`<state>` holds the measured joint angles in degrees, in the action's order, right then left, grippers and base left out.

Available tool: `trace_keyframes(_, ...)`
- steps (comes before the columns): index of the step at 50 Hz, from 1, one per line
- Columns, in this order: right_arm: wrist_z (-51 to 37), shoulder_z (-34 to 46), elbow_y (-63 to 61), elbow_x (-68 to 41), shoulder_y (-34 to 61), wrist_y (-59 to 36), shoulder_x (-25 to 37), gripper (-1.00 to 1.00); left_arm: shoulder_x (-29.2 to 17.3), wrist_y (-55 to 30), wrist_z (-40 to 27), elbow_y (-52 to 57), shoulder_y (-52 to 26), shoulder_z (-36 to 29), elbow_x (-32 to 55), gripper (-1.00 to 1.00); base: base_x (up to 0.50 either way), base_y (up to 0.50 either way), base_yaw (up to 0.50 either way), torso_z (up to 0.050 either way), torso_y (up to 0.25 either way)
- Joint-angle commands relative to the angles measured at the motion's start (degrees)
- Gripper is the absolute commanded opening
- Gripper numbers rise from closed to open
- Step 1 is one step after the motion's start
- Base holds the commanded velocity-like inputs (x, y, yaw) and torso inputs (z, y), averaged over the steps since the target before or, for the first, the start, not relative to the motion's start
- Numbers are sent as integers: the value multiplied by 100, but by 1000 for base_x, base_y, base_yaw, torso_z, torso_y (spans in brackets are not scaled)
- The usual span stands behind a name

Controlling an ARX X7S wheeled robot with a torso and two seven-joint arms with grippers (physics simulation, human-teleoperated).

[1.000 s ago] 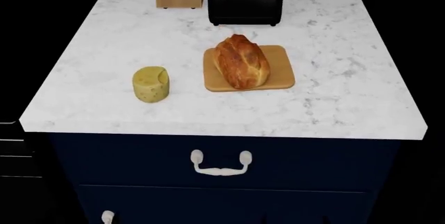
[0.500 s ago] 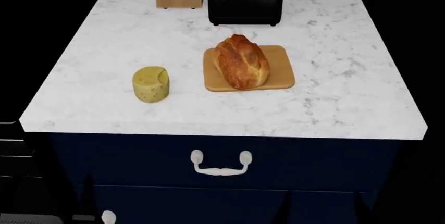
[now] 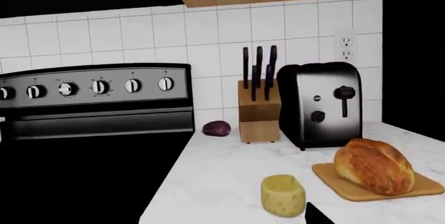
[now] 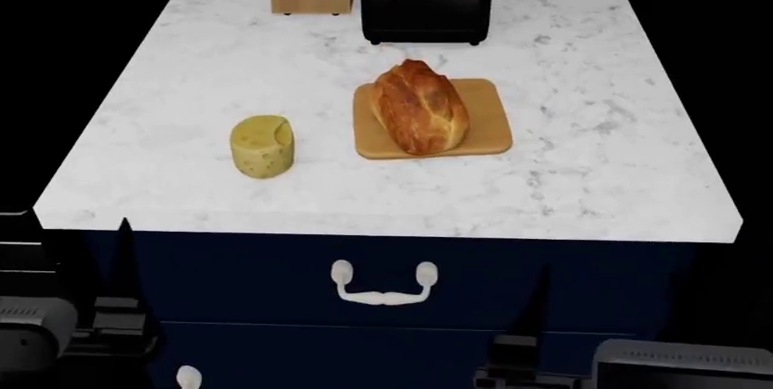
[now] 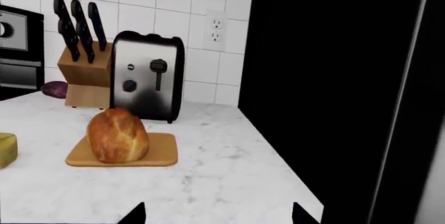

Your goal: Pick up the wedge of cheese and place it on the slice of bread to prepare a simple cheese on bread dish.

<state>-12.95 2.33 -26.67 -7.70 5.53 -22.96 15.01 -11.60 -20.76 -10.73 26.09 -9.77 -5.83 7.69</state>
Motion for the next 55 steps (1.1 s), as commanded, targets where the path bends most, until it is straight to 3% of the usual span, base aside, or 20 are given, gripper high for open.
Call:
trace_keyframes(1,-57,-95,-127,-30,313,-335,143,100,-27,-425,-49,188,-467,-78,40,100,0,0,0,0,0)
trace_keyframes(34,305,130,446,-64,1955,-1016,608,100,-99,-1077,-148,429,-1207,-201,155,100,0,0,0,0,0)
trace_keyframes(37,287,109,489,-82,2170,-1210,621,100,-107,-1086,-148,418,-1229,-200,172,100,0,0,0,0,0)
trace_keyframes(38,158,141,505,-54,2324,-1785,593,100,-111,-1112,-153,427,-1247,-204,174,100,0,0,0,0,0)
trace_keyframes(55,170,244,548,-15,2369,-1792,666,100,-130,-1179,-200,413,-1313,-203,256,100,0,0,0,0,0)
